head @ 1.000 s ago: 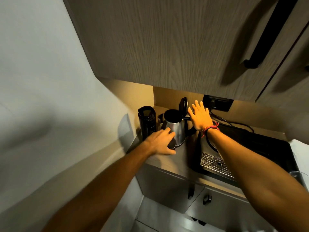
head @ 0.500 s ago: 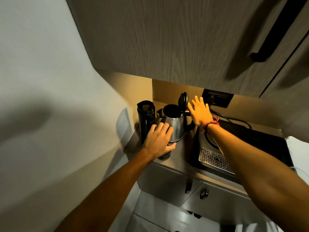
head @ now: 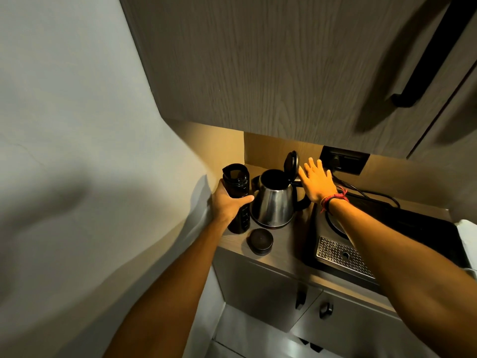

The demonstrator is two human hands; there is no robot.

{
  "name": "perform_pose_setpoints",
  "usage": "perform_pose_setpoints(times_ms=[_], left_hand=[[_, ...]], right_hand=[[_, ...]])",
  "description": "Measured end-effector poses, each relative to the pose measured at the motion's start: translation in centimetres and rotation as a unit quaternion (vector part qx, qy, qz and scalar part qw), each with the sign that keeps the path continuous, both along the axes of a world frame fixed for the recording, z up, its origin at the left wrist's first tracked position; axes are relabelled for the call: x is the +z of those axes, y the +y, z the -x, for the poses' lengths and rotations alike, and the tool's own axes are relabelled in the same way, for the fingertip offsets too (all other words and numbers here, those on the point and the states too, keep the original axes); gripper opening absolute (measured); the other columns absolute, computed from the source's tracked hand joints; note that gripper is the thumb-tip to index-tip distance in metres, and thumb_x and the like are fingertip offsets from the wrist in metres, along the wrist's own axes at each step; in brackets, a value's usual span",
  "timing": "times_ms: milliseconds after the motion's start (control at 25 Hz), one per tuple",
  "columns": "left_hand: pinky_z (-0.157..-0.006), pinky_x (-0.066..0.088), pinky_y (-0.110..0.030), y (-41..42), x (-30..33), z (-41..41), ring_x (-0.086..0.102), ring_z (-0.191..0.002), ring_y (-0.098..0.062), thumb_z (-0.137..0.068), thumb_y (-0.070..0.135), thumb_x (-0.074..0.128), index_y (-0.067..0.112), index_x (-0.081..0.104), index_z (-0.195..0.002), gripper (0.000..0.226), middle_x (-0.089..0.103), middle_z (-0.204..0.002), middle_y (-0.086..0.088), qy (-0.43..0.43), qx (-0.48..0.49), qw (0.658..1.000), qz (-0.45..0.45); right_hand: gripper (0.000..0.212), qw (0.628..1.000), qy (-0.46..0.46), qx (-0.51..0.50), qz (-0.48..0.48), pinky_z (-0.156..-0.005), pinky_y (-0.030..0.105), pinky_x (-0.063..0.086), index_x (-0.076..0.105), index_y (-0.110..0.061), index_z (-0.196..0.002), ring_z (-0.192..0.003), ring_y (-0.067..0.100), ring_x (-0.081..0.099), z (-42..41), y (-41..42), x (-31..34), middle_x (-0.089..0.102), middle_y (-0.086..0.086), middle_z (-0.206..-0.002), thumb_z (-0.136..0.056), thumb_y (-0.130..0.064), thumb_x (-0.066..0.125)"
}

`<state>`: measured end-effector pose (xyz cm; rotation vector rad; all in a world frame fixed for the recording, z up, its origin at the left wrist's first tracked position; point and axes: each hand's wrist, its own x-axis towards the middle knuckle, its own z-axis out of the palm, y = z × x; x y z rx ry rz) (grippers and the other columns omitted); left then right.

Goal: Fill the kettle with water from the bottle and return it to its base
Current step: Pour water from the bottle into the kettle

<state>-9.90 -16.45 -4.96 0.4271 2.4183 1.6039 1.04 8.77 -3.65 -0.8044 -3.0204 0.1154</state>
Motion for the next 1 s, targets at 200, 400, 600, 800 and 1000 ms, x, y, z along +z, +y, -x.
perform_pose_setpoints(times_ms=[200, 400, 600, 800, 1000], left_hand=[[-0.093, 0.056, -0.044, 0.7, 0.1, 0.2, 0.066, -0.110, -0.025, -0.058, 0.039, 0.091, 0.024, 0.058, -0.125, 0.076, 0.071, -0.117, -0.001, 0.082, -0.011, 0.993, 0.079], [-0.080, 0.058, -0.044, 1.0, 1.3, 0.3, 0.066, -0.096, -0.025, -0.051, 0.064, 0.074, 0.027, 0.051, -0.115, 0.077, 0.067, -0.106, 0.002, 0.175, -0.074, 0.952, 0.239], [-0.070, 0.053, -0.038, 2.3, 2.9, 0.8, 0.066, -0.088, -0.029, -0.047, 0.071, 0.067, 0.022, 0.053, -0.108, 0.080, 0.067, -0.099, -0.004, 0.238, -0.101, 0.905, 0.339], [-0.068, 0.046, -0.034, 3.4, 4.5, 1.3, 0.063, -0.090, -0.030, -0.049, 0.071, 0.069, 0.018, 0.055, -0.115, 0.085, 0.066, -0.103, -0.007, 0.252, -0.121, 0.869, 0.408], [-0.065, 0.043, -0.032, 4.0, 5.5, 1.5, 0.055, -0.078, -0.023, -0.049, 0.067, 0.072, 0.020, 0.056, -0.116, 0.083, 0.058, -0.091, -0.002, 0.253, -0.152, 0.843, 0.449]], right_hand=[[0.071, 1.000, -0.015, 0.007, -0.011, -0.113, 0.066, 0.017, 0.017, -0.022, -0.147, -0.146, 0.043, 0.000, -0.2, -0.1, 0.2, 0.007, 0.019, -0.159, -0.088, -0.011, 0.053], [0.072, 1.000, -0.020, 0.016, -0.011, -0.113, 0.066, 0.018, 0.015, -0.024, -0.148, -0.145, 0.044, 0.001, -0.2, -0.2, 0.3, 0.009, 0.019, -0.158, -0.087, -0.014, 0.054], [0.072, 1.000, -0.013, 0.014, 0.002, -0.115, 0.064, 0.015, 0.009, -0.024, -0.150, -0.146, 0.043, -0.002, -0.4, -0.3, 0.4, 0.004, 0.020, -0.159, -0.091, -0.020, 0.050], [0.068, 1.000, -0.009, 0.016, 0.020, -0.116, 0.062, 0.013, 0.008, -0.023, -0.150, -0.147, 0.040, -0.004, -0.7, -0.3, 0.8, 0.000, 0.019, -0.160, -0.093, -0.026, 0.046], [0.058, 0.998, 0.011, -0.015, 0.062, -0.118, 0.059, 0.010, 0.015, -0.015, -0.151, -0.148, 0.034, -0.005, -0.6, 0.1, 1.0, 0.000, 0.015, -0.161, -0.097, -0.035, 0.027]])
